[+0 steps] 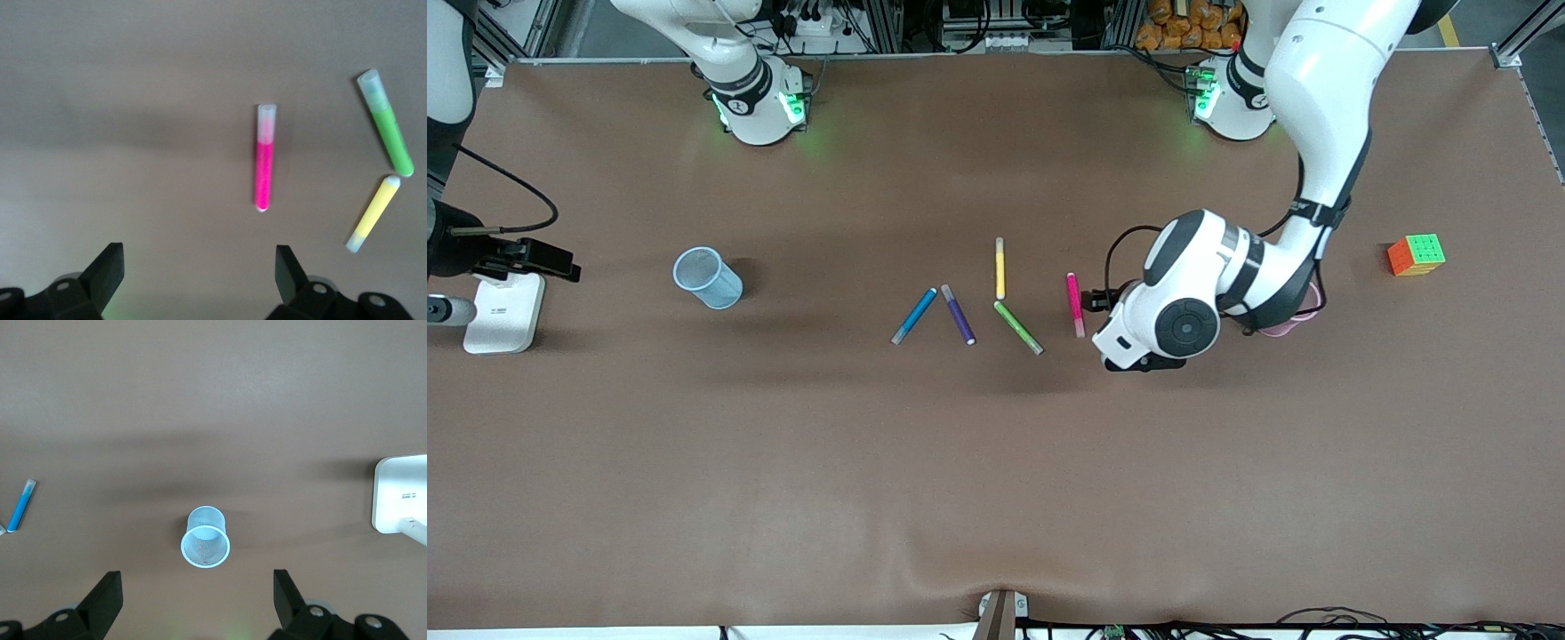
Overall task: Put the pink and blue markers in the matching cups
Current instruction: 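Lower the left gripper over the pink marker and close on it, then lift the pink marker with the left gripper while the right gripper grasps the blue marker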
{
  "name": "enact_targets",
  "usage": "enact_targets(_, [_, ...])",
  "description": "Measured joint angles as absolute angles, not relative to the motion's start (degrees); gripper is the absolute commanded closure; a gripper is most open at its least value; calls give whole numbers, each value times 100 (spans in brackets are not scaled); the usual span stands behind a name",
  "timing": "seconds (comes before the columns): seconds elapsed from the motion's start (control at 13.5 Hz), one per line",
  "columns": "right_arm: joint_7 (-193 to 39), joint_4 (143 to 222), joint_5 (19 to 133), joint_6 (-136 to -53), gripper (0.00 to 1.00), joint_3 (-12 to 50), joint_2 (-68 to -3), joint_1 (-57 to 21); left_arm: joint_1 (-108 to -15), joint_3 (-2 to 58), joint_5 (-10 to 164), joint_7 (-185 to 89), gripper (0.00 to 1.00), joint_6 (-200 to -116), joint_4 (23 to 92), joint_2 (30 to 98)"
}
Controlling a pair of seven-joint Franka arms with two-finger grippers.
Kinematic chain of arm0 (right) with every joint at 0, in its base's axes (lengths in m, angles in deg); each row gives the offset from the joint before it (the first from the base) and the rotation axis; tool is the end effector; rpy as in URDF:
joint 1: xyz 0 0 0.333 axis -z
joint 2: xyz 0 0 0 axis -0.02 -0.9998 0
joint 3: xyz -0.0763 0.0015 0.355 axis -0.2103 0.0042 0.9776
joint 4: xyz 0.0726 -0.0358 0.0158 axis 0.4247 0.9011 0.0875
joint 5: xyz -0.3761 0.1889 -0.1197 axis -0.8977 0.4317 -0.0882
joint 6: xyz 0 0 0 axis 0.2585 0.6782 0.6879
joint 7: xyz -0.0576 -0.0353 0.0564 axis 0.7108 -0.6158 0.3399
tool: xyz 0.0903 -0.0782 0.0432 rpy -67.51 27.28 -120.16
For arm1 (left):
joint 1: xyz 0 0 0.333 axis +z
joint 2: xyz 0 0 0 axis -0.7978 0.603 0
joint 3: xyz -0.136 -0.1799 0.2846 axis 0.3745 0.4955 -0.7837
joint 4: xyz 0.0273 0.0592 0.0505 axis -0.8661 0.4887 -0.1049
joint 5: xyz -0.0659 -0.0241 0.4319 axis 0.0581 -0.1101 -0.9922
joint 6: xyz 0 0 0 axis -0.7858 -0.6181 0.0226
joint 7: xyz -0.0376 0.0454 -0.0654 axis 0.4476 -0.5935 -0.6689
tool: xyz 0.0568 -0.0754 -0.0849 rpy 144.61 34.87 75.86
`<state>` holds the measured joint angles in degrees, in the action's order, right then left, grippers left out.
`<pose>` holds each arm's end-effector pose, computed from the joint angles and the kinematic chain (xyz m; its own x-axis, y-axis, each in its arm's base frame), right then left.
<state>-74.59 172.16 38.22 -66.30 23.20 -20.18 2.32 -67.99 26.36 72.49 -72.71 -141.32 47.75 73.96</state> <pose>0.6335 -0.0537 0.5776 0.9869 -0.0417 -0.1557 -0.0415 -0.9991 0.0040 0.6088 -0.3569 0.2651 0.8867 0.0373 -0.4608 0.0374 -0.9993 -0.0089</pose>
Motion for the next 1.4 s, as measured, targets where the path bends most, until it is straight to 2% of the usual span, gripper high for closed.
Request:
enact_targets(0.59, [-6290,17218,3832,-6666,0,2369,-2538,-90,-7081,2626,7250,-7670,1,-15048,4748,8184])
enact_targets(0.74, [-5999,17218,3890,-6819,0,2378,-2805,-272,-7202,2626,7250,-7845,16,-15182,4744,8290])
enact_targets(0.89, [-5807,17215,4176,-6933,0,2380,-3014,-349,-7268,2616,7250,-7903,23,-15212,4734,8367])
enact_targets(1.03, [-5555,17215,4364,-7032,0,2380,-3178,-377,-7271,2602,7250,-7903,33,-15213,4733,8386])
enact_targets(1.26, [-5121,17215,4420,-7066,0,2384,-3332,-539,-7271,2583,7250,-7902,44,-15213,4730,8431])
enact_targets(1.4, [-4921,17215,4423,-7127,0,2388,-3418,-656,-7271,2581,7250,-7902,48,-15213,4695,8456])
